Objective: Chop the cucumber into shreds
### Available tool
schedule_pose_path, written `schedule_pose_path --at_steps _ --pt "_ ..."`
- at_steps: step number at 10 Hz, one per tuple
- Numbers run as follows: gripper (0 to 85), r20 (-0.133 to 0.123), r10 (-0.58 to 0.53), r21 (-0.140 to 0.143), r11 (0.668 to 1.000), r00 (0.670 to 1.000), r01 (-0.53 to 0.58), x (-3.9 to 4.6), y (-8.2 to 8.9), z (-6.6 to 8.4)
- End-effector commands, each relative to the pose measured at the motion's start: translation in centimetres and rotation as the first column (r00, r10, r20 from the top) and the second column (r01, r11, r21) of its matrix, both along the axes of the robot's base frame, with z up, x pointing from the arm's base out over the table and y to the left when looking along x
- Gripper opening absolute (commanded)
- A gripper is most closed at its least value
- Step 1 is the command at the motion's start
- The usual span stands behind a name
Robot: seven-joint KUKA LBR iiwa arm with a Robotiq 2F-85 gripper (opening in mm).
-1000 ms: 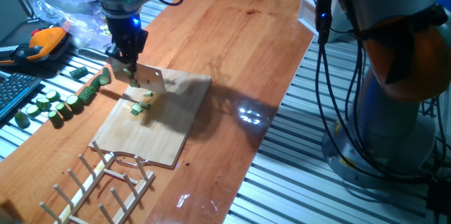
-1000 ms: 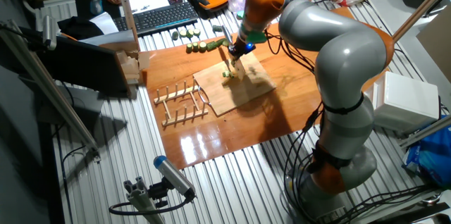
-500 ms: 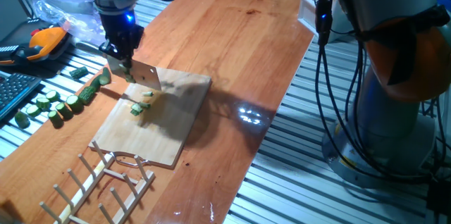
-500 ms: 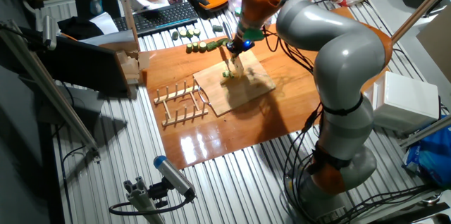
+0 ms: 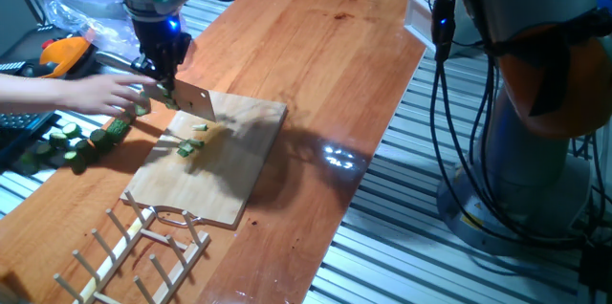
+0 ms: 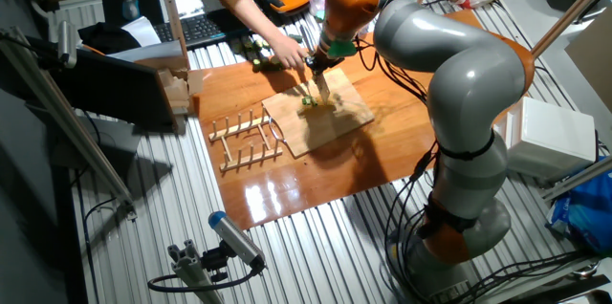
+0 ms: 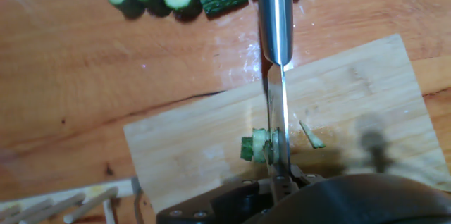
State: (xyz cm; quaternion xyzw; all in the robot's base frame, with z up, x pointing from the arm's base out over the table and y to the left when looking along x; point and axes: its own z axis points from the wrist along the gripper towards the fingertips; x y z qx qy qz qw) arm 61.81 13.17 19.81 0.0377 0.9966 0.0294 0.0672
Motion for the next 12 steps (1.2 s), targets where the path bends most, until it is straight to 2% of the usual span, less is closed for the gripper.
schedule_pose_path --at_steps 1,2,3,4,5,6,7,9,10,11,12 --pt "0.0 0.003 -0.001 -0.004 1.0 1.0 0.001 -0.01 0.1 0.1" --pt "0.0 -0.002 -0.005 -0.004 1.0 1.0 0.005 -0.1 0.4 0.3" --pt "0.0 -0.019 -0.015 0.004 1.0 1.0 0.015 -0.22 0.6 0.5" --pt "0.0 -0.045 -0.023 0.032 0.999 0.999 0.025 -0.28 0.6 0.5" --pt "0.0 -0.088 -0.036 0.068 0.997 0.995 0.042 -0.41 0.7 0.6" --pt "0.0 -0.128 -0.076 0.116 0.989 0.989 0.091 -1.1 1.7 0.3" --pt "0.0 -0.109 -0.081 0.117 0.989 0.991 0.094 -2.26 3.2 -0.1" --pt "0.0 -0.125 -0.143 0.17 0.972 0.982 0.163 -5.1 5.8 -1.3" --pt "0.0 -0.143 -0.167 0.151 0.97 0.976 0.188 -6.69 6.7 -1.5" --pt "0.0 -0.165 -0.159 0.126 0.975 0.973 0.181 -7.5 6.9 -1.1" --pt "0.0 -0.167 -0.141 0.114 0.98 0.976 0.161 -7.87 6.8 -0.6"
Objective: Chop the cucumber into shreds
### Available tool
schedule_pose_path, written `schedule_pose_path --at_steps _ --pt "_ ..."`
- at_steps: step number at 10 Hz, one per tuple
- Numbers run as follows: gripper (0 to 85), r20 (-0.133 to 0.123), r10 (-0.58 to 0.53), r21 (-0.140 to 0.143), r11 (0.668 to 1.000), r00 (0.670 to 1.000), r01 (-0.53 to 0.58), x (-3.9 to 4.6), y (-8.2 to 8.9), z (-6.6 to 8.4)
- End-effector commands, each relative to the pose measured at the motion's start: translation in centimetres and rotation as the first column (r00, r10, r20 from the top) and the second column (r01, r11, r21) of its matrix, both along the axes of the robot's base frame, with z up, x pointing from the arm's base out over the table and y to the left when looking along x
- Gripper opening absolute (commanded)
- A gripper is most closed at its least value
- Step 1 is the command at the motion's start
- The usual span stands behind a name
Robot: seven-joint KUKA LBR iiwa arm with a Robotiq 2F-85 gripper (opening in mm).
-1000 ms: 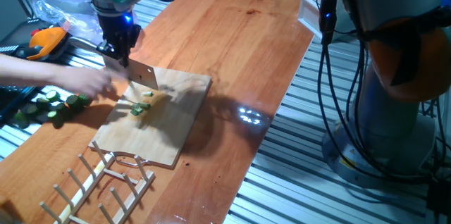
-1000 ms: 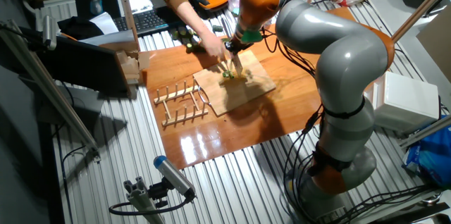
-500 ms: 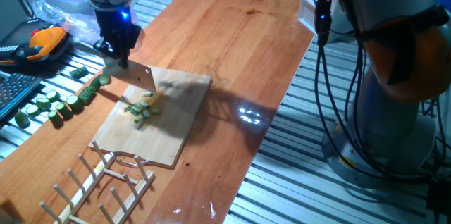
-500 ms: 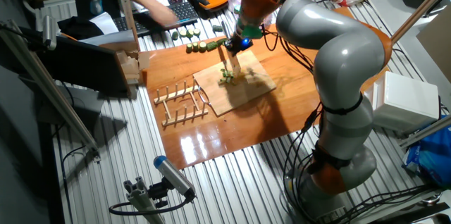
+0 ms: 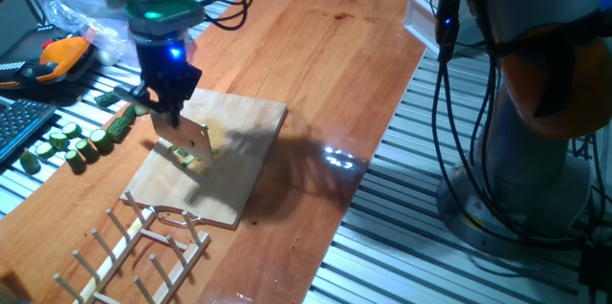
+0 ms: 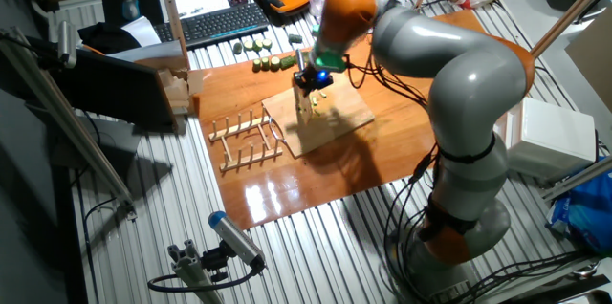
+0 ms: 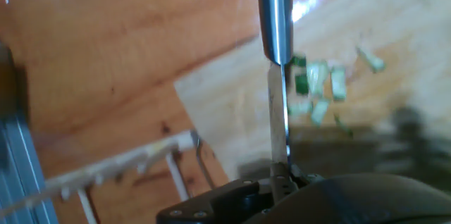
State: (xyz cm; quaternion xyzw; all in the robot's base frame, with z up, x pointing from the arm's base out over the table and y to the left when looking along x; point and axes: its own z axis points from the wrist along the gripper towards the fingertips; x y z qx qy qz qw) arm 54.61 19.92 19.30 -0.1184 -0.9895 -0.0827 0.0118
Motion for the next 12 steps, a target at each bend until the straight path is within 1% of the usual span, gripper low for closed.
schedule_pose_path --at_steps 1,2,3,4,5,6,7,8,9,10,11,12 --pt "0.0 0.006 0.027 -0.021 0.999 1.0 -0.027 -0.66 -0.18 0.27" --pt "0.0 -0.002 0.064 -0.047 0.997 0.998 -0.064 -0.56 -0.27 0.3" --pt "0.0 -0.016 0.103 -0.057 0.993 0.995 -0.104 -0.82 -0.14 0.32" --pt "0.0 -0.013 0.145 -0.05 0.988 0.989 -0.145 -1.0 -0.07 0.37" --pt "0.0 -0.012 0.166 -0.049 0.985 0.986 -0.166 -1.07 -0.12 0.48" --pt "0.0 -0.01 0.181 -0.08 0.98 0.983 -0.182 -0.99 -0.24 0.48" --pt "0.0 -0.006 0.187 -0.093 0.978 0.982 -0.186 -0.99 -0.24 0.48" --pt "0.0 0.006 0.207 -0.106 0.973 0.978 -0.205 -0.99 -0.24 0.48" --pt "0.0 0.03 0.257 -0.151 0.956 0.966 -0.25 -0.99 -0.24 0.48" --pt "0.0 0.076 0.307 -0.162 0.943 0.949 -0.292 -0.99 -0.24 0.48" --pt "0.0 0.088 0.393 -0.149 0.914 0.915 -0.378 -0.99 -0.24 0.48" --pt "0.0 0.081 0.445 -0.089 0.895 0.892 -0.438 -0.99 -0.24 0.48"
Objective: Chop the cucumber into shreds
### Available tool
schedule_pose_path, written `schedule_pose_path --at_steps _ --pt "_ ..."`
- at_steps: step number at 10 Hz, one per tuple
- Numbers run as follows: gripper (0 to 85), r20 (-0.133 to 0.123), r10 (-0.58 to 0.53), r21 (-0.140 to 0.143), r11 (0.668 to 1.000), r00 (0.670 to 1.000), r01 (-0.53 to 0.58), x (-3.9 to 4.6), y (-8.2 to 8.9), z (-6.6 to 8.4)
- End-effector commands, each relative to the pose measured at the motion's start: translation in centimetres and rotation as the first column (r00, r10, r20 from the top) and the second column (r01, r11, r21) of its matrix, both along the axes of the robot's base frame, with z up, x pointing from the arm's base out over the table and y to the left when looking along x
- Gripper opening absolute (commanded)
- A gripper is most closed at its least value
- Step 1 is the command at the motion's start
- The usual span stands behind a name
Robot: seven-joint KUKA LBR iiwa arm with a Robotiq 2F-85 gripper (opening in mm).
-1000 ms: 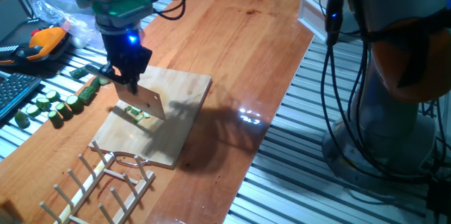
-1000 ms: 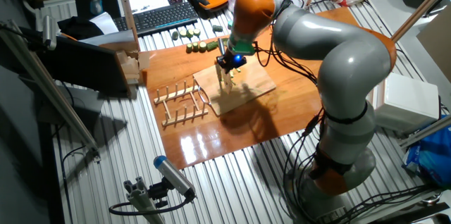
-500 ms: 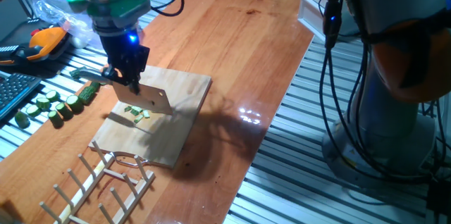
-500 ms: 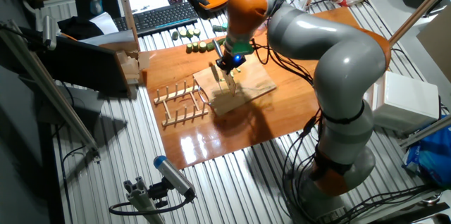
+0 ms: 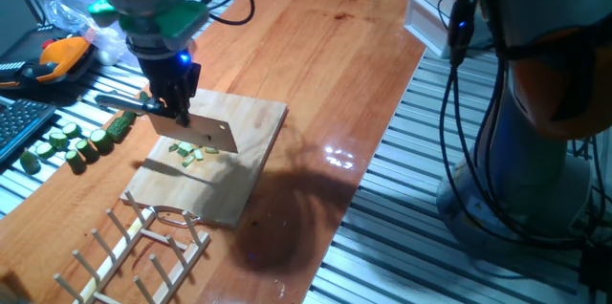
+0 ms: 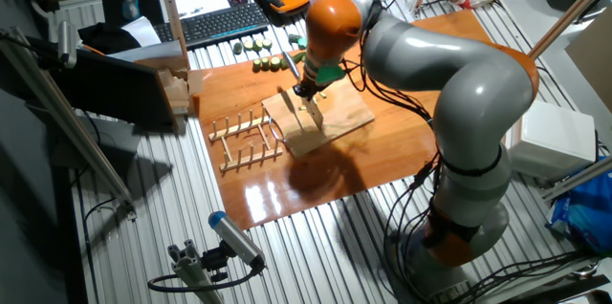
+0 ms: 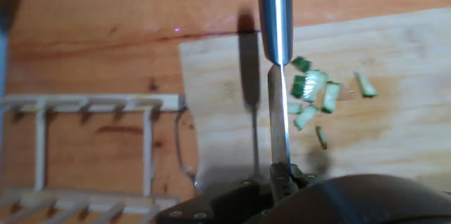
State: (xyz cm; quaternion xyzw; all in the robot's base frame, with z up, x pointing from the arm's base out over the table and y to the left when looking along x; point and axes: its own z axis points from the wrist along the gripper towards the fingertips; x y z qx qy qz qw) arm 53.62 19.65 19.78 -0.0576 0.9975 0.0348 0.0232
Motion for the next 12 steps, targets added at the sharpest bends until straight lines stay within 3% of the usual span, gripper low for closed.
schedule_pose_path --at_steps 1,2,3,4,6,9,12 --pt "0.0 -0.028 0.134 0.071 0.989 0.991 -0.132 0.0 0.0 0.0" --pt "0.0 -0.039 0.117 0.091 0.989 0.992 -0.113 0.0 0.0 0.0" --pt "0.0 -0.036 0.101 0.081 0.992 0.994 -0.098 0.0 0.0 0.0" --pt "0.0 -0.047 0.086 0.094 0.992 0.995 -0.081 0.1 0.4 0.1" --pt "0.0 -0.037 0.031 0.075 0.997 0.999 -0.028 0.9 5.6 1.6" --pt "0.0 -0.05 -0.02 0.07 0.997 0.999 0.024 1.51 10.3 4.1" --pt "0.0 -0.04 -0.097 0.062 0.993 0.994 0.1 0.17 14.2 3.8"
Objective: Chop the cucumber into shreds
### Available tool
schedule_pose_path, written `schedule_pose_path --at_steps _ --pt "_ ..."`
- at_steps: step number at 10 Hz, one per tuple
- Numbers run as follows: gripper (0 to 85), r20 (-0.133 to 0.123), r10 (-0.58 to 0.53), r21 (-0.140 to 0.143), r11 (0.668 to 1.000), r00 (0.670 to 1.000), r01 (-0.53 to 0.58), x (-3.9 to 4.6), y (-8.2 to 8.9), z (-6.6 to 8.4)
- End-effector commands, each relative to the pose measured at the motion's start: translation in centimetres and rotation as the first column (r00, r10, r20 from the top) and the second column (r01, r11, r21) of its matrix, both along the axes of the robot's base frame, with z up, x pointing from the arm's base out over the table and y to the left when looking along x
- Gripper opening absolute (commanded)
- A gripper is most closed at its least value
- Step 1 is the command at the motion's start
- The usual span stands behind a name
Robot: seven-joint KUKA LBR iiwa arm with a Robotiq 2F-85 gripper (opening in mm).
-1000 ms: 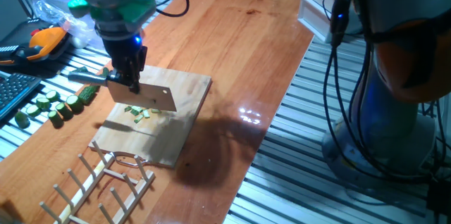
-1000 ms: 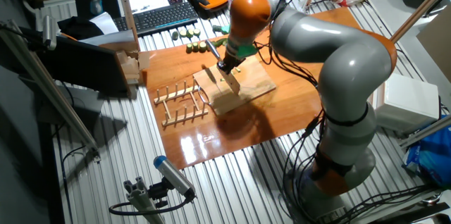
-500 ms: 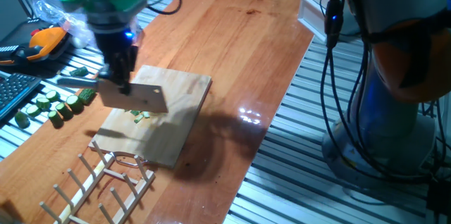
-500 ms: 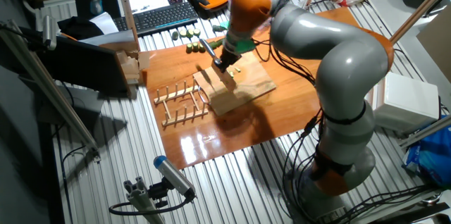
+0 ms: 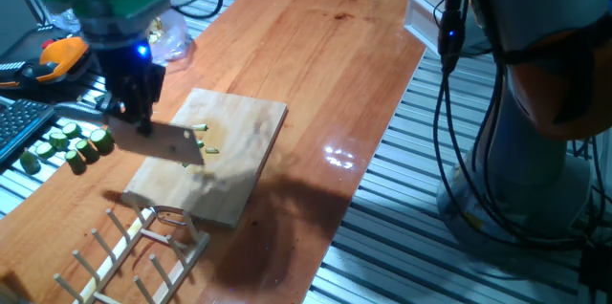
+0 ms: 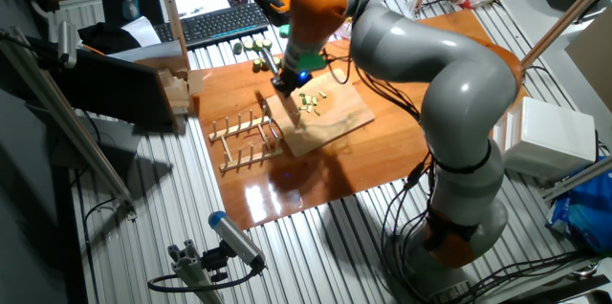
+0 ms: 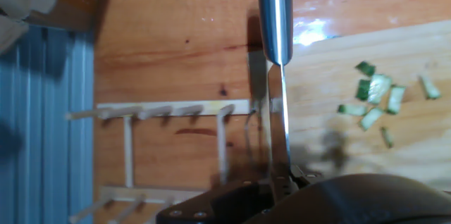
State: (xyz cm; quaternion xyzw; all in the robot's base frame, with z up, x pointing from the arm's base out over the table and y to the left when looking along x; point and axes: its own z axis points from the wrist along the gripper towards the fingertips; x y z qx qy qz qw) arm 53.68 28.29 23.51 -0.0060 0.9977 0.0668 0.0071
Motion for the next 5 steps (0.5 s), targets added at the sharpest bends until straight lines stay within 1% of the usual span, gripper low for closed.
schedule_pose_path --at_steps 1,2,3,4,5 --pt "0.0 -0.004 -0.03 -0.003 1.0 1.0 0.03 -0.4 6.8 -0.2" --pt "0.0 0.003 -0.048 -0.018 0.999 0.999 0.048 -0.82 8.5 -0.5" --pt "0.0 0.019 -0.036 -0.042 0.998 0.999 0.036 -0.94 9.6 -0.7" --pt "0.0 0.053 0.023 -0.066 0.998 0.998 -0.019 -0.77 9.7 -1.2" --pt "0.0 0.055 0.044 -0.049 0.998 0.997 -0.042 -0.39 9.7 -1.6"
